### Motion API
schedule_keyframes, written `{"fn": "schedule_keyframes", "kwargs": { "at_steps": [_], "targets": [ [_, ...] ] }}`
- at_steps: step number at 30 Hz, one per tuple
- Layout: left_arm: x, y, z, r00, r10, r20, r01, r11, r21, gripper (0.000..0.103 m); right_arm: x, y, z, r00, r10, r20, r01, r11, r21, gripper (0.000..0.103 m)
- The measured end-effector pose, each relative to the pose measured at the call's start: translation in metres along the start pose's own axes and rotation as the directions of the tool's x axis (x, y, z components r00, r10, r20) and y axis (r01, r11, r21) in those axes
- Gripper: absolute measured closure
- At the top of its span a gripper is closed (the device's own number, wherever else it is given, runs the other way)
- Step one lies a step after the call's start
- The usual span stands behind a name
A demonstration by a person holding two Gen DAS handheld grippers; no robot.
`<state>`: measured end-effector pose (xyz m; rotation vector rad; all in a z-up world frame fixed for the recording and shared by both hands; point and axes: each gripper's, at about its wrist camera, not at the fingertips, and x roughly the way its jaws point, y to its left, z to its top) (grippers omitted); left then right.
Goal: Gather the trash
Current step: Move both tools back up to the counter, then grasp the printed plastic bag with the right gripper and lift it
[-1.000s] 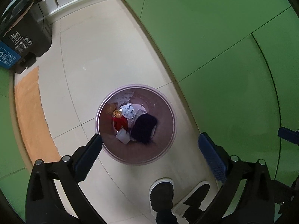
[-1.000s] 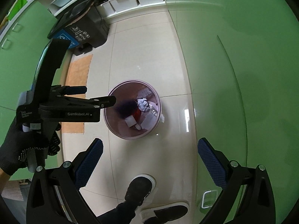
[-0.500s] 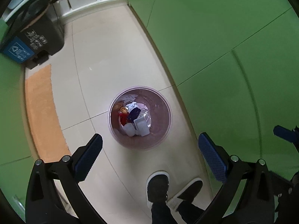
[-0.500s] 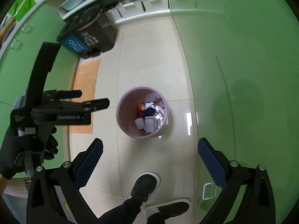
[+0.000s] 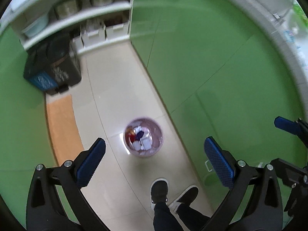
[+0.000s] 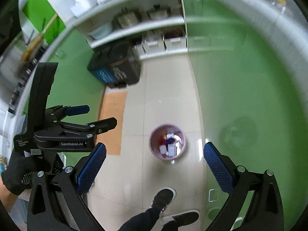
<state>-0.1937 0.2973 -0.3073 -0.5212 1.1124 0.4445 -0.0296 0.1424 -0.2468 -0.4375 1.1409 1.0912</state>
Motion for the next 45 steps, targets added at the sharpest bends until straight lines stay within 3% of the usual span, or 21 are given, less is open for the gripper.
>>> {"fn": "schedule_keyframes", "kwargs": {
  "at_steps": [3,10,18,26,33,40,45],
  "targets": [
    [-0.046,-0.013,0.015,0.999,-0.008,0.049,0.006,1.0,0.027,0.003,-0.044,0.002,0.008,0.998,0.002,0.056,-0.002,1.0,0.008,0.006],
    [-0.129,-0.057,0.042,0.988,-0.067,0.139,0.049,0.991,0.125,0.003,-0.133,-0.021,0.01,0.98,-0.087,0.179,0.072,0.994,0.086,0.006],
    [-0.169,-0.138,0.064,0.969,-0.191,0.155,0.141,0.949,0.283,0.003,-0.215,-0.073,-0.019,0.934,-0.247,0.256,0.178,0.948,0.264,0.006],
    [-0.178,-0.227,0.085,0.947,-0.292,0.133,0.214,0.883,0.417,0.003,-0.278,-0.142,-0.054,0.87,-0.416,0.266,0.277,0.857,0.433,0.006],
    [-0.167,-0.293,0.091,0.943,-0.318,0.1,0.235,0.845,0.481,0.003,-0.307,-0.21,-0.059,0.842,-0.48,0.248,0.313,0.807,0.501,0.006],
    [-0.145,-0.342,0.096,0.95,-0.303,0.076,0.233,0.85,0.472,0.003,-0.313,-0.284,-0.035,0.84,-0.497,0.218,0.35,0.803,0.482,0.006],
    [-0.13,-0.366,0.098,0.958,-0.28,0.065,0.221,0.862,0.456,0.003,-0.298,-0.339,-0.01,0.861,-0.471,0.19,0.341,0.814,0.47,0.006]
  ]
}}
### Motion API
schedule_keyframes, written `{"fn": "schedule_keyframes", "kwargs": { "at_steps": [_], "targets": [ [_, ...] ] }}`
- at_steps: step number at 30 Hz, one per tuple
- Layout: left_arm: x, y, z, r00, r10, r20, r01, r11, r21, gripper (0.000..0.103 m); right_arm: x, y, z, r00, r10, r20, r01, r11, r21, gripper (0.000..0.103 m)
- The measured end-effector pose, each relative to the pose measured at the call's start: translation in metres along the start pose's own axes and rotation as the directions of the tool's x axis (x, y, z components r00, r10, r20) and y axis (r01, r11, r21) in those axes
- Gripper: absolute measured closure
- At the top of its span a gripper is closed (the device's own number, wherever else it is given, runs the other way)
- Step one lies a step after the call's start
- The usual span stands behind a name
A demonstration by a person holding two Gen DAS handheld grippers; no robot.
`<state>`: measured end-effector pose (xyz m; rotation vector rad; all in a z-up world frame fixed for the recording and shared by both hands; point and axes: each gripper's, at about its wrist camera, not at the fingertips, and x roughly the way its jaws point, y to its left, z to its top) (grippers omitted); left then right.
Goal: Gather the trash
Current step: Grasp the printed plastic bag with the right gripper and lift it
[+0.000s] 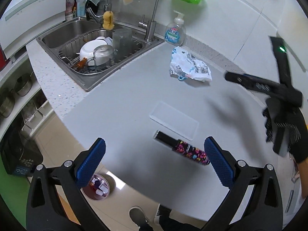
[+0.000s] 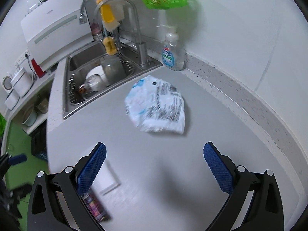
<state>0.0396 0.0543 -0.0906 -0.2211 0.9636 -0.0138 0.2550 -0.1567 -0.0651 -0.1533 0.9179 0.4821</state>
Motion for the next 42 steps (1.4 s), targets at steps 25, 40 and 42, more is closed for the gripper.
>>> {"fn": "schedule_keyframes", "kwargs": {
  "at_steps": [25,40,42],
  "targets": [
    [0.053,0.008,-0.002,0.992,0.075,-0.1,-0.086,0.99,-0.113,0.003,0.136,-0.025,0.048,0.977,0.168,-0.129,-0.166,0.986,0.024,0.05],
    [0.054,-0.011,-0.006,0.994,0.03,-0.103,-0.039,0.995,-0.09,0.003,0.087,-0.018,0.042,0.979,0.194,-0.066,-0.194,0.981,0.011,0.095],
    [0.054,-0.015,-0.006,0.995,0.02,-0.103,-0.028,0.997,-0.078,0.003,0.076,-0.022,0.038,0.979,0.195,-0.056,-0.195,0.981,0.021,0.095]
  ]
}}
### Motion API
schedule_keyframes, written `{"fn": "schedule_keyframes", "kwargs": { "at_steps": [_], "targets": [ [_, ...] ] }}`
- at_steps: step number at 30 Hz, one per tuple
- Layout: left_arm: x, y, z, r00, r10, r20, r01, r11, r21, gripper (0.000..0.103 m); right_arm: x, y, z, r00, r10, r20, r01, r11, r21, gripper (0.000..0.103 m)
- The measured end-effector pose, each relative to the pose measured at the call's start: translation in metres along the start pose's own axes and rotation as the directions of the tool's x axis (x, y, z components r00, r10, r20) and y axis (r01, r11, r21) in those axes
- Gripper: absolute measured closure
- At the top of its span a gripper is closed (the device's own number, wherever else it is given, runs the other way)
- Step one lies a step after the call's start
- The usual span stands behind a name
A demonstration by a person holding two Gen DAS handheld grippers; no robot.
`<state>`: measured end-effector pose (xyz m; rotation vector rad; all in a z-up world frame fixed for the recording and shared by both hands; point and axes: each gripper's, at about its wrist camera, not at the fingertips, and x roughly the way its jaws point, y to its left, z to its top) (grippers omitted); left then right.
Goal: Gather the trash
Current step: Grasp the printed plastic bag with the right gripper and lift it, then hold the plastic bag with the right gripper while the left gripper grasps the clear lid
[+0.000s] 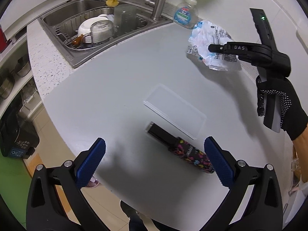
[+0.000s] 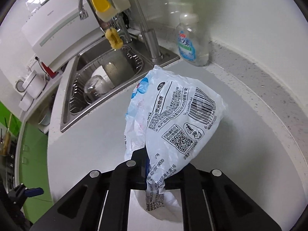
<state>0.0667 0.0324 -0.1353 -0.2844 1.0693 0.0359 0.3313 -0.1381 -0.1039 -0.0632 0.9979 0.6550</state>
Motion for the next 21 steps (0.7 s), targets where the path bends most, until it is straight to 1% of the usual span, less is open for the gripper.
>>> {"fn": "schedule_keyframes", "kwargs": {
  "at_steps": [7,11,16,21],
  "targets": [
    [0.0,-0.015,-0.003,1.0,-0.026,-0.009,0.026,0.997,0.077,0.003,-0.042,-0.005,-0.021,0.999,-0.013,0.035,0.011,0.999,0.036,0.095],
    [0.003,-0.02,-0.002,0.999,-0.037,-0.028,0.041,0.991,0.126,0.003,-0.066,-0.006,-0.035,0.998,-0.025,0.052,0.022,0.998,0.059,0.095],
    [0.007,-0.02,0.001,0.998,-0.058,-0.039,0.062,0.99,0.129,0.003,-0.09,-0.005,-0.051,0.996,-0.046,0.072,0.04,0.996,0.077,0.095],
    [0.02,-0.026,0.013,0.997,-0.065,-0.043,0.071,0.985,0.155,0.003,-0.106,-0.005,-0.068,0.995,-0.059,0.078,0.051,0.994,0.101,0.095]
  ]
}}
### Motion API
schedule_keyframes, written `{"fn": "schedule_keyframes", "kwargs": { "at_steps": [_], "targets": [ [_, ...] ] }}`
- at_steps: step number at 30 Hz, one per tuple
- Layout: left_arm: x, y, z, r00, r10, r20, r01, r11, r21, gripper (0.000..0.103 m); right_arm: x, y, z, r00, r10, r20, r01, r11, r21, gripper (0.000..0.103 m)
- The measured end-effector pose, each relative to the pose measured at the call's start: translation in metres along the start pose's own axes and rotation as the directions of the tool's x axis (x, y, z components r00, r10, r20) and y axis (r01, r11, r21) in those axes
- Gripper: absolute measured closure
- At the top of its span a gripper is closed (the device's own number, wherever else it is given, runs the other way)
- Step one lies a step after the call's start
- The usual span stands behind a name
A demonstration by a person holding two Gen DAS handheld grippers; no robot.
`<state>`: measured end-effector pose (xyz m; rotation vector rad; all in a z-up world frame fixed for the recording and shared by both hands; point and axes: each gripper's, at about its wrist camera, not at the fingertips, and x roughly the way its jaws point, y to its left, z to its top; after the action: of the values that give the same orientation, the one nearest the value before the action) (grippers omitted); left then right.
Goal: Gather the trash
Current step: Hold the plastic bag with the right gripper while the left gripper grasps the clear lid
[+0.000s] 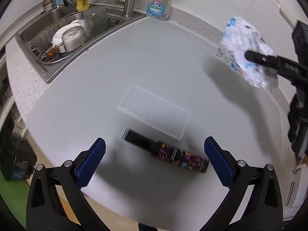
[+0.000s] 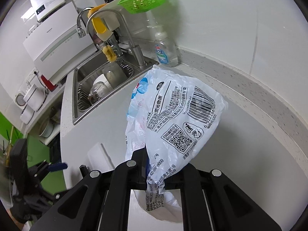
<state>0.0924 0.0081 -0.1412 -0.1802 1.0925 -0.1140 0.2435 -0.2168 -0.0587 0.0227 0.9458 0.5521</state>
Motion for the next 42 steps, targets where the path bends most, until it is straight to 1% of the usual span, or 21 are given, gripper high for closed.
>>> {"fn": "schedule_keyframes", "kwargs": {
  "at_steps": [6,9,11,14,18,20,21,24,29,30,33,36,38,42],
  "targets": [
    [0.016,0.001,0.017,1.0,0.005,-0.02,-0.004,1.0,0.01,0.003,-0.012,-0.005,-0.011,1.0,-0.007,0.001,0.007,1.0,0.013,0.095],
    [0.024,0.002,0.024,0.999,0.007,-0.048,-0.007,1.0,0.002,0.003,-0.013,-0.007,-0.011,1.0,-0.006,0.004,0.006,1.0,0.017,0.095],
    [0.029,0.003,0.029,0.997,0.0,-0.077,-0.003,1.0,-0.028,0.003,-0.014,-0.009,-0.009,1.0,-0.006,0.007,0.006,1.0,0.016,0.095],
    [0.033,0.002,0.033,0.996,-0.006,-0.094,-0.001,0.998,-0.066,0.003,-0.016,-0.013,-0.009,1.0,-0.005,0.011,0.005,1.0,0.016,0.095],
    [0.043,0.0,0.039,0.99,0.02,-0.14,-0.044,0.984,-0.175,0.003,-0.016,-0.016,-0.008,1.0,-0.002,0.015,0.002,1.0,0.012,0.095],
    [0.047,0.002,0.041,0.988,0.029,-0.155,-0.067,0.967,-0.247,0.003,-0.016,-0.018,-0.007,1.0,0.005,0.018,-0.005,1.0,0.007,0.095],
    [0.049,0.003,0.042,0.986,0.036,-0.161,-0.082,0.954,-0.288,0.003,-0.017,-0.019,-0.006,1.0,0.009,0.02,-0.009,1.0,0.004,0.095],
    [0.052,0.004,0.047,0.983,0.07,-0.168,-0.128,0.924,-0.361,0.003,-0.018,-0.022,-0.003,0.999,0.03,0.027,-0.029,1.0,-0.009,0.095],
    [0.057,0.005,0.052,0.972,0.132,-0.195,-0.209,0.867,-0.453,0.003,-0.019,-0.026,0.001,0.997,0.074,0.028,-0.074,0.997,-0.023,0.095],
    [0.058,0.005,0.051,0.968,0.147,-0.202,-0.228,0.851,-0.474,0.003,-0.019,-0.026,0.001,0.996,0.08,0.028,-0.079,0.997,-0.025,0.095],
    [0.059,0.004,0.052,0.959,0.188,-0.214,-0.274,0.817,-0.508,0.003,-0.022,-0.026,0.002,0.994,0.101,0.03,-0.099,0.994,-0.038,0.095],
    [0.059,0.003,0.057,0.955,0.214,-0.204,-0.292,0.793,-0.535,0.003,-0.025,-0.026,0.004,0.993,0.118,0.031,-0.116,0.992,-0.049,0.095],
    [0.056,0.0,0.061,0.959,0.218,-0.182,-0.283,0.791,-0.543,0.003,-0.027,-0.029,0.005,0.991,0.128,0.034,-0.126,0.991,-0.05,0.095],
    [0.057,-0.008,0.062,0.962,0.209,-0.178,-0.274,0.782,-0.559,0.003,-0.029,-0.034,0.002,0.99,0.14,0.034,-0.138,0.989,-0.049,0.095]
  ]
}}
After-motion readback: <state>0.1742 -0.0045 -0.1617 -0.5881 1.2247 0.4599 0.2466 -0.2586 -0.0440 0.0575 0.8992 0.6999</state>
